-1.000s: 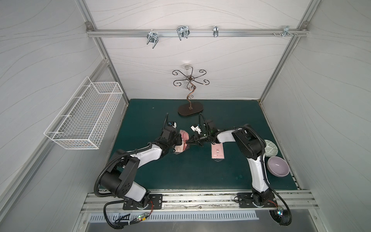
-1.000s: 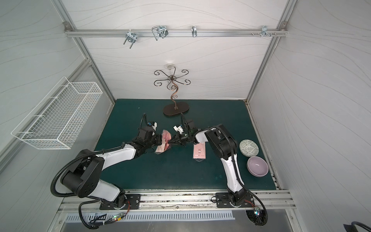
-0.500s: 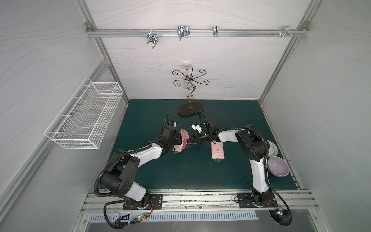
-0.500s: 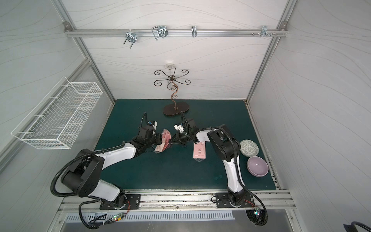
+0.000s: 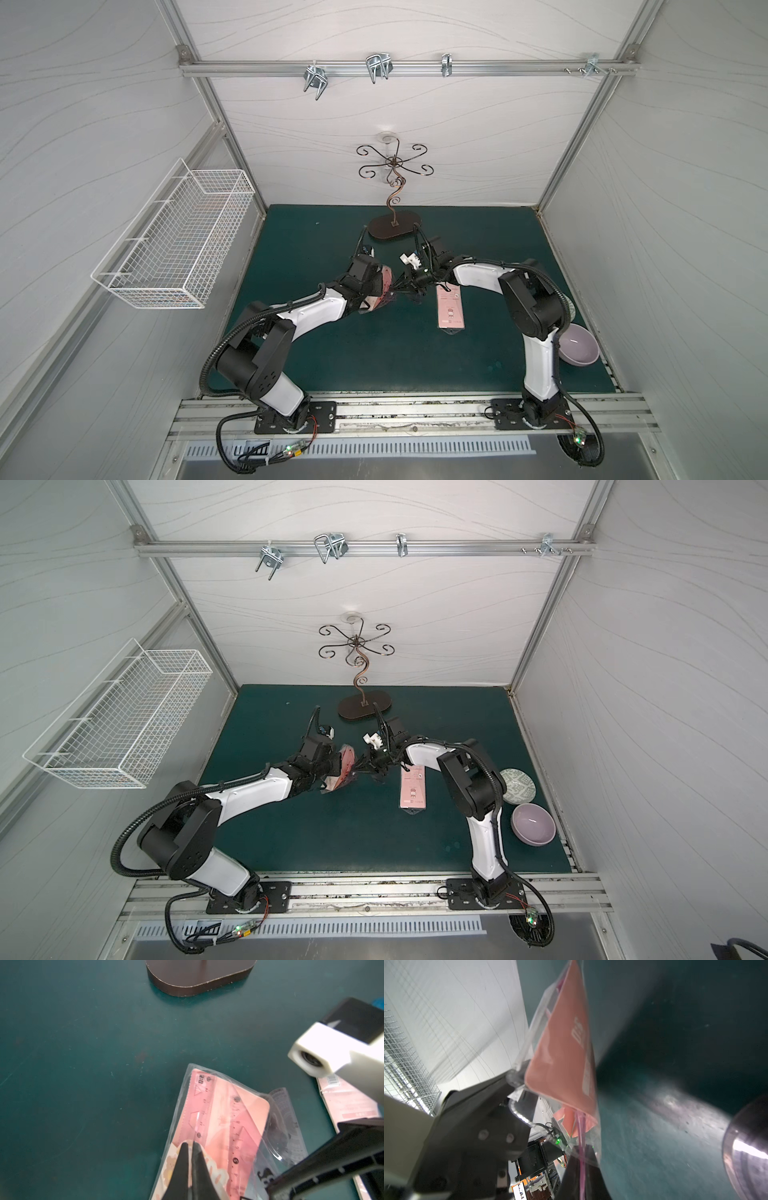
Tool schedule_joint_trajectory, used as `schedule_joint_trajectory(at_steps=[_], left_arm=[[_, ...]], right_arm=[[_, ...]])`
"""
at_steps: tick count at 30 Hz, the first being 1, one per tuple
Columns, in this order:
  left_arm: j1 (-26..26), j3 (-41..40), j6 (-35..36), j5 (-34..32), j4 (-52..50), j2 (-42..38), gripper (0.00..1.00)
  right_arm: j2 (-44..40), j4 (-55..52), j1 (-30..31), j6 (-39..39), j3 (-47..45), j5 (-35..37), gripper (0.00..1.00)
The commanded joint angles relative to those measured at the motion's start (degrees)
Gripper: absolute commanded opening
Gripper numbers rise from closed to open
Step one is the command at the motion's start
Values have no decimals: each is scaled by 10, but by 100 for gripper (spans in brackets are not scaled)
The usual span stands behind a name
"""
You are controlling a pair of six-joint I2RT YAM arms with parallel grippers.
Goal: Open the ruler set and take out the ruler
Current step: Take out the ruler from the ruler set bag.
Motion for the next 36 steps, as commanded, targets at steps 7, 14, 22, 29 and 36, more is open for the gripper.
schedule_joint_trajectory(at_steps=[7,14,22,29,36], left_arm=[[-20,22,34,-95,-27,33,0],[-19,15,43,-115,-29,39,0],[5,16,30,-121,-47,44,0],[51,2,6,-83,-35,19,0],[74,-8,-3,-78,-32,16,0]], right_arm=[[-26,107,-33,121,-44,-66,0],[-44,175,-73,194,-84,-135,0],[-102,40,-88,22,-89,-82,0],[-128,61,-77,-110,-143,-26,0],[-79,88,-28,-171,-124,39,0]])
